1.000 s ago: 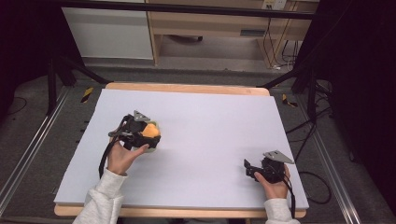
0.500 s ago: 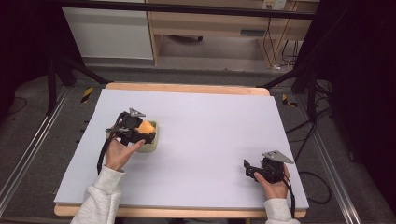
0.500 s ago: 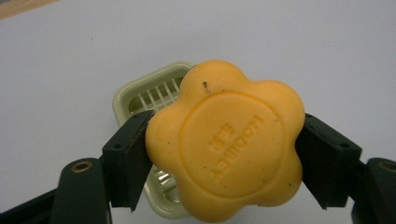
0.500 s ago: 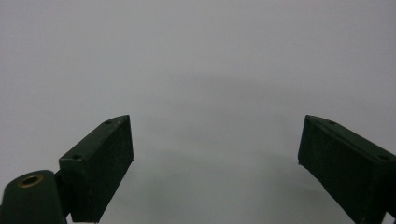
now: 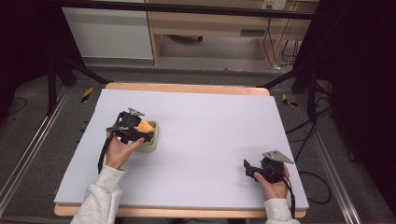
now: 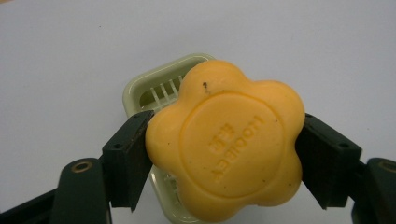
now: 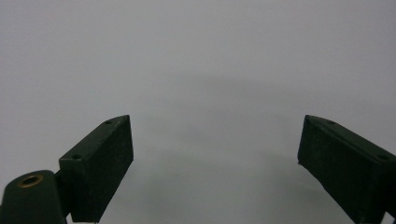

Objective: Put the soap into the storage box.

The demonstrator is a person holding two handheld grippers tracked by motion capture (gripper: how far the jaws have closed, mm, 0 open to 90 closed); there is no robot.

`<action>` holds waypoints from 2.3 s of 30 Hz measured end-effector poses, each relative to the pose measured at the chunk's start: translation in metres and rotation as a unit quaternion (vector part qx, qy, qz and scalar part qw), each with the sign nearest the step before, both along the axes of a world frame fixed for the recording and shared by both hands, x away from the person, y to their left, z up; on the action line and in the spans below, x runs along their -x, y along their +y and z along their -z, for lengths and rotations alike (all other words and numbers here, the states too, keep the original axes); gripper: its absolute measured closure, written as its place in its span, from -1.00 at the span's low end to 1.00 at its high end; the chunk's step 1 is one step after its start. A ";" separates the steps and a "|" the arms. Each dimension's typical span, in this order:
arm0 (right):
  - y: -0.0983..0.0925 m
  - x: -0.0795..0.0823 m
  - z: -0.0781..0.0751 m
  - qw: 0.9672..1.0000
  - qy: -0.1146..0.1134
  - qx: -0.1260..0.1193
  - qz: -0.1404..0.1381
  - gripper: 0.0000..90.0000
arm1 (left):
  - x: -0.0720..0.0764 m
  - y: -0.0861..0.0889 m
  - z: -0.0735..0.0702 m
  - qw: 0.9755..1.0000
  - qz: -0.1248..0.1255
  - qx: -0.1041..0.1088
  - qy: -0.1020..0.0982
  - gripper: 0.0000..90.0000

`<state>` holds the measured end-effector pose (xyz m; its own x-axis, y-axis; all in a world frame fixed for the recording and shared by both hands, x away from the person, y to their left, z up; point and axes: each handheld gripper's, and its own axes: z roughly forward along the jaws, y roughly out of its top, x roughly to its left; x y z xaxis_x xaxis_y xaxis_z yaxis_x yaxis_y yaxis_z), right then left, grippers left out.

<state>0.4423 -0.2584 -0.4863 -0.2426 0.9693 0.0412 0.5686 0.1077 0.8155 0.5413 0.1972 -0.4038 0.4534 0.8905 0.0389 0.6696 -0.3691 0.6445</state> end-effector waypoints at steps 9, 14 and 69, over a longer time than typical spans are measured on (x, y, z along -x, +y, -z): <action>0.000 0.000 0.000 1.000 0.002 -0.001 -0.001 -0.76 | -0.007 0.002 0.009 1.000 -0.009 -0.007 0.003 -0.41; -0.001 -0.001 0.000 1.000 0.002 0.001 0.000 -0.76 | -0.010 0.002 0.014 1.000 -0.007 -0.005 0.009 -0.41; -0.001 -0.001 0.000 1.000 0.001 0.002 -0.003 -0.74 | -0.019 -0.004 0.036 0.999 -0.016 -0.024 0.028 -0.42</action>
<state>0.4428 -0.2590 -0.4866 -0.2482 0.9680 0.0384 0.5698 0.1138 0.8139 0.5604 0.1934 -0.4402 0.4272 0.9023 0.0570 0.7163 -0.3763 0.5876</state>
